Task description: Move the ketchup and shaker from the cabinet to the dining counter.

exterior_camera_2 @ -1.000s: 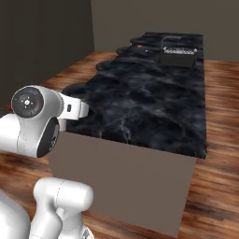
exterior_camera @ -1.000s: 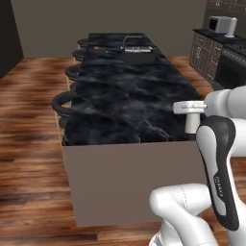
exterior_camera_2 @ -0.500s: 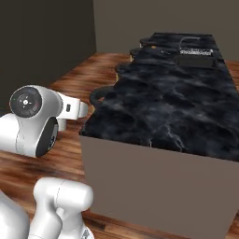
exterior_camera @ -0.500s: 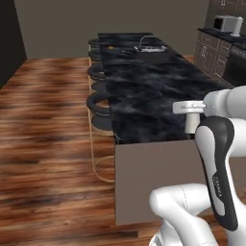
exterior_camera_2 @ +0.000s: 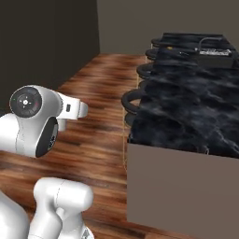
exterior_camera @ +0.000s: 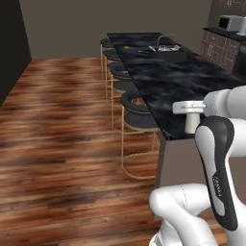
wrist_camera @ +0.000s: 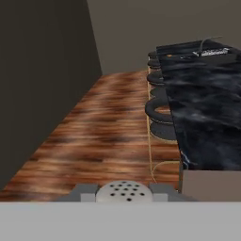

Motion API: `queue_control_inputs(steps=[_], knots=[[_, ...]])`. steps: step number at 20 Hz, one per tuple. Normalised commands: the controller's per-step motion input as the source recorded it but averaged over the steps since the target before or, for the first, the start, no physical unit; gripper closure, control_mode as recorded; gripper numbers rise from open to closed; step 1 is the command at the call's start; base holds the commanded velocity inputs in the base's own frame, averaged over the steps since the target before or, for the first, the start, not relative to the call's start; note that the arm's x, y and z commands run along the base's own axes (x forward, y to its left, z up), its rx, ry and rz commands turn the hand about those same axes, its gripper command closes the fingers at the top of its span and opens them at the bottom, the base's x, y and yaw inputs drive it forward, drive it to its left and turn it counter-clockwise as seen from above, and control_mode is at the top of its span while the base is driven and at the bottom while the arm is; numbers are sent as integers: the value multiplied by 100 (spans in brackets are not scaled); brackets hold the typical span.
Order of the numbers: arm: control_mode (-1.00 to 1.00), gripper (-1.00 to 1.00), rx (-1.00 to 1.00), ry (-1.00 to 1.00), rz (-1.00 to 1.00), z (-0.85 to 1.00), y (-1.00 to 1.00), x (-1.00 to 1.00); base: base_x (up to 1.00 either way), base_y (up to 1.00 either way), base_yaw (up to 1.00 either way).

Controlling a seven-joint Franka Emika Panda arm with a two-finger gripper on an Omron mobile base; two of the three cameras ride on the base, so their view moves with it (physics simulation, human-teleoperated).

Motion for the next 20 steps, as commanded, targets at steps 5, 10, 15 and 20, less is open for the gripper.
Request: queue_control_inputs(steps=[5,10,15,20], knots=[[100,100,0,0,0,0,0,0,65,100,-12],[100,100,0,0,0,0,0,0,100,100,-16],[100,100,0,0,0,0,0,0,100,100,-19],[100,100,0,0,0,0,0,0,100,100,-24]])
